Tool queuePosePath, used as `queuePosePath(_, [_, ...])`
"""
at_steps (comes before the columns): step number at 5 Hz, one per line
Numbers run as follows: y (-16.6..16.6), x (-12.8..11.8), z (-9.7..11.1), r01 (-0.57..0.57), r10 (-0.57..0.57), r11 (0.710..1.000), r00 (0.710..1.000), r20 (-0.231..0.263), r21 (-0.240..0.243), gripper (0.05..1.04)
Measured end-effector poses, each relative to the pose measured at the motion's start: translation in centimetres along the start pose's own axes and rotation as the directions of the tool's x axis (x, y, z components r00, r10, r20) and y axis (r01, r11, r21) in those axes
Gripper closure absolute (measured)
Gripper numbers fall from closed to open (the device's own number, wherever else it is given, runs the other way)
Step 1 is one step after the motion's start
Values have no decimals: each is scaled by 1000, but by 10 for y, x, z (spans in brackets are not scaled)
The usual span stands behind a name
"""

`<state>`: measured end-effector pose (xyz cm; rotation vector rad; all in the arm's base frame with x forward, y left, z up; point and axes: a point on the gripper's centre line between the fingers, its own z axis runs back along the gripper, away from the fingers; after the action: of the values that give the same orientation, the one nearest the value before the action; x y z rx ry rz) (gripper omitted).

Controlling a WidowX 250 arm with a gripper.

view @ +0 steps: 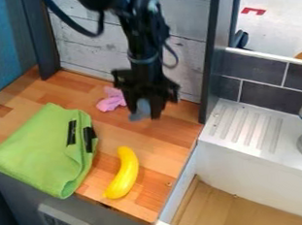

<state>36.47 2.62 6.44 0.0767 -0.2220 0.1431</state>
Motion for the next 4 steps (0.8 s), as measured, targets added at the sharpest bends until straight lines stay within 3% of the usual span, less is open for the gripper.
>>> queuePosePath(1, [29,-1,12,-48,47,996,999,17,76,494])
queuePosePath(2, [68,-7,18,-151,152,975,988,4,162,494])
queuePosePath(4, [145,-31,25,-364,386,869,923,1,335,494])
